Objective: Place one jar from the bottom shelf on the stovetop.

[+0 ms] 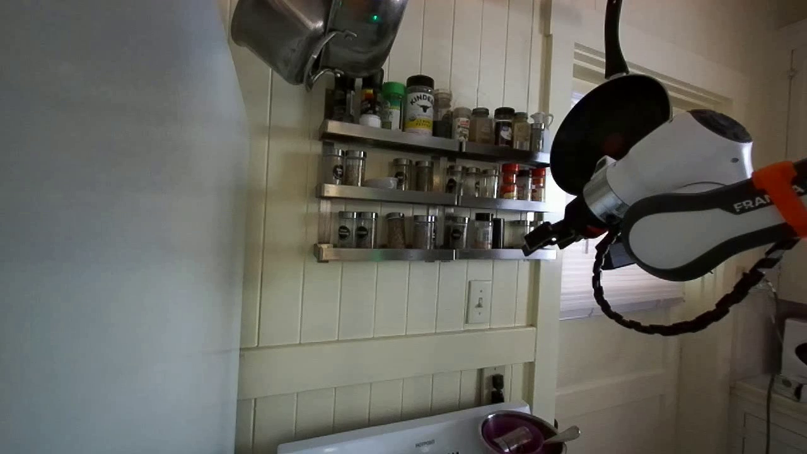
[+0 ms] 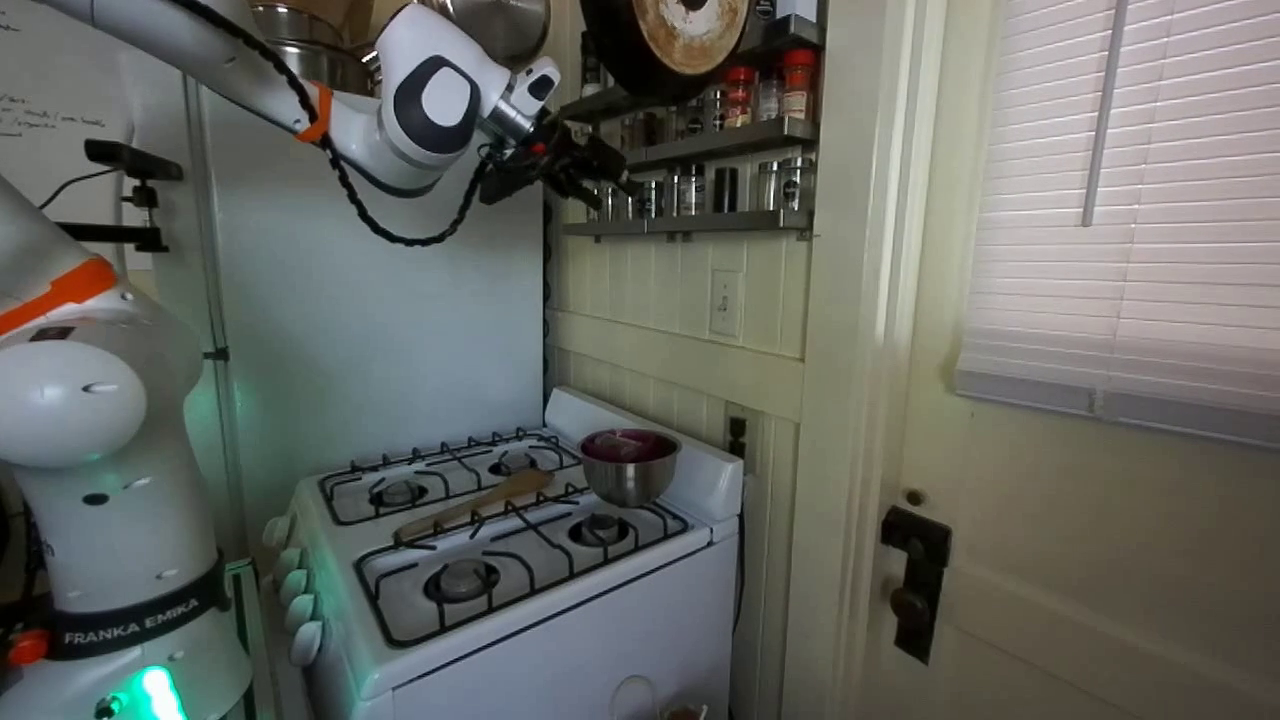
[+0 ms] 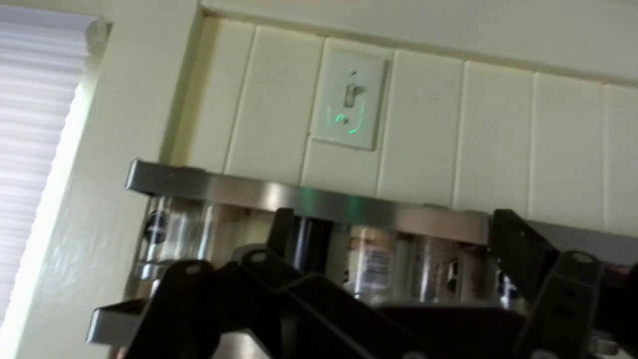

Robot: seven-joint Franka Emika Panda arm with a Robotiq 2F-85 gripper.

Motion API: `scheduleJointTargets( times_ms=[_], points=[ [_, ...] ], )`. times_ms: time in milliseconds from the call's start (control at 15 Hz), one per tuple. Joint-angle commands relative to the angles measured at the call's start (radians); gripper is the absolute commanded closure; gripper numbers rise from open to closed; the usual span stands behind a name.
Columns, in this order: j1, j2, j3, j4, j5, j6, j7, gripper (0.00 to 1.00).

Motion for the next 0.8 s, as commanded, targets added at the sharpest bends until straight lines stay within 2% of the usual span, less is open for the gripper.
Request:
scheduleJointTargets(
  times_ms=[0,133,200,267,333,400,667,733],
  points=[
    [-0.237,0.022,0.156,0.043,-0.093,0.100,0.114,0.00],
    [-0.370,0.023,0.259,0.064,-0.116,0.143,0.171,0.00],
    [-0.421,0.016,0.303,0.075,-0.116,0.144,0.191,0.00],
    [-0.440,0.033,0.330,0.086,-0.103,0.148,0.199,0.00],
    [-0.369,0.068,0.301,0.101,-0.070,0.129,0.171,0.00],
    [-0.397,0.021,0.297,0.070,-0.082,0.128,0.159,0.00],
    [-0.396,0.027,0.297,0.075,-0.081,0.128,0.160,0.00],
    [-0.426,0.022,0.316,0.074,-0.091,0.152,0.169,0.00]
  ],
)
